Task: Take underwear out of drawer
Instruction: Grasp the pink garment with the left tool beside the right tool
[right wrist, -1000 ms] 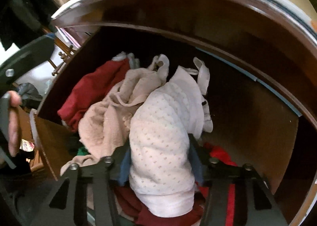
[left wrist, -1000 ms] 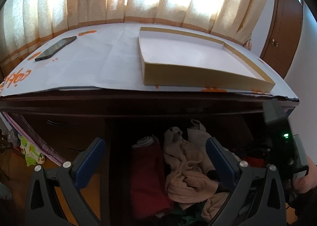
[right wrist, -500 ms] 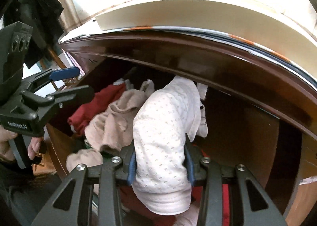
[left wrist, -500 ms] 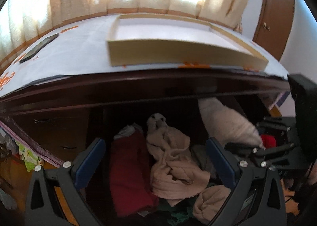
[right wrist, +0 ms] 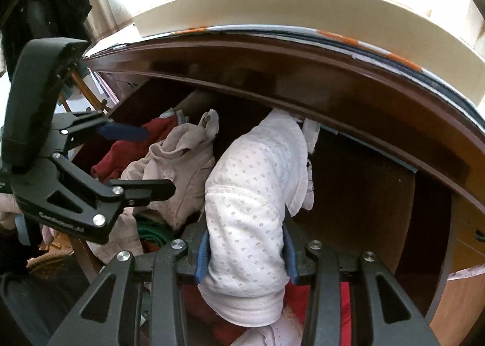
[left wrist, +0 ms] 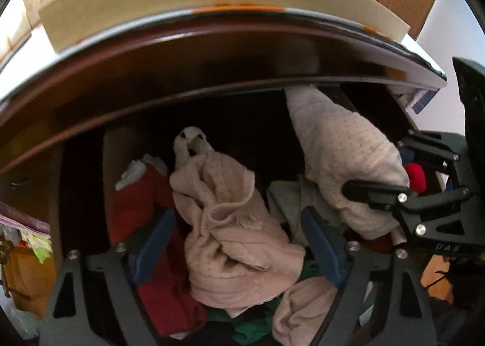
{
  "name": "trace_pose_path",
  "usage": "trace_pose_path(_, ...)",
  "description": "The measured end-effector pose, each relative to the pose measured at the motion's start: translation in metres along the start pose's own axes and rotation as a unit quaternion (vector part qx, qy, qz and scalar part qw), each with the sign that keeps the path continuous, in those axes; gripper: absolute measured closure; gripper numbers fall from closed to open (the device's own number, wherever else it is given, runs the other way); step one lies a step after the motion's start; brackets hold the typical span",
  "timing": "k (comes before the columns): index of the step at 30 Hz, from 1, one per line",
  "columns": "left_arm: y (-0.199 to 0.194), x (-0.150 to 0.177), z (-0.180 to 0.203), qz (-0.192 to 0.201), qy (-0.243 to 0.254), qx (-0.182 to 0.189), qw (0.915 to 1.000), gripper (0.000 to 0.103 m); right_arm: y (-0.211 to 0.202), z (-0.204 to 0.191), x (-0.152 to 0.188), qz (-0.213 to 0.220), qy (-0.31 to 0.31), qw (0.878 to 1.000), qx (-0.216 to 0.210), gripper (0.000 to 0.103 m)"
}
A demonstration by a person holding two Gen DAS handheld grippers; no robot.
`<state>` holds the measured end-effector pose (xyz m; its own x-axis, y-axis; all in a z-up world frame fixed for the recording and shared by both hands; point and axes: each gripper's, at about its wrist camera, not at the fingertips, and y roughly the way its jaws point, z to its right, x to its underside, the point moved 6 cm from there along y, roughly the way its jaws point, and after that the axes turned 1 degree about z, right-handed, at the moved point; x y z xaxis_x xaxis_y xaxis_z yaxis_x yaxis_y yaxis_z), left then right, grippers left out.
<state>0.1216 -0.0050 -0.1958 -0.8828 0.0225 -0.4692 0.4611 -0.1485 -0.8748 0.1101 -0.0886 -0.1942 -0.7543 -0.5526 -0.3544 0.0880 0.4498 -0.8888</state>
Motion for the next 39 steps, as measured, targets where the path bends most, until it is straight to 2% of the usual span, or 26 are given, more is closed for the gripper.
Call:
trace_pose_path(3, 0.008, -0.001, 0.000, -0.025, 0.000, 0.016, 0.9996, 0.018, 0.004, -0.004, 0.000, -0.005, 0.004, 1.000, -0.005, 0.061)
trace_pose_path(11, 0.028, -0.003, 0.008, -0.081, 0.023, 0.021, 0.9963, 0.018, 0.017, -0.017, -0.007, -0.008, 0.004, 1.000, -0.003, 0.061)
trace_pose_path(15, 0.034, -0.006, 0.009, -0.093, 0.028, 0.012, 0.9952, 0.018, 0.018, -0.017, -0.007, -0.009, 0.004, 1.000, -0.003, 0.061)
trace_pose_path(18, 0.044, -0.007, 0.013, -0.097, 0.030, 0.009, 0.9948, 0.024, 0.019, -0.018, -0.007, -0.010, 0.003, 1.000, -0.001, 0.061)
trace_pose_path(20, 0.044, -0.006, 0.014, -0.093, 0.031, 0.012, 0.9951, 0.030, 0.019, -0.018, -0.006, -0.011, 0.002, 1.000, 0.001, 0.061)
trace_pose_path(22, 0.045, -0.004, 0.015, -0.088, 0.033, 0.012, 0.9955, 0.045, 0.020, -0.017, -0.006, -0.011, 0.003, 1.000, 0.000, 0.061)
trace_pose_path(28, 0.043, -0.002, 0.014, -0.065, 0.023, 0.026, 0.9973, 0.070, 0.021, -0.018, -0.006, -0.011, 0.005, 1.000, 0.000, 0.061)
trace_pose_path(31, 0.036, 0.000, 0.012, -0.046, 0.022, 0.032, 0.9982, 0.076, 0.021, -0.018, -0.006, -0.010, 0.004, 1.000, 0.001, 0.061)
trace_pose_path(39, 0.026, -0.001, 0.015, -0.005, 0.027, 0.037, 0.9989, 0.079, 0.018, -0.019, -0.005, 0.000, -0.001, 1.000, 0.001, 0.061)
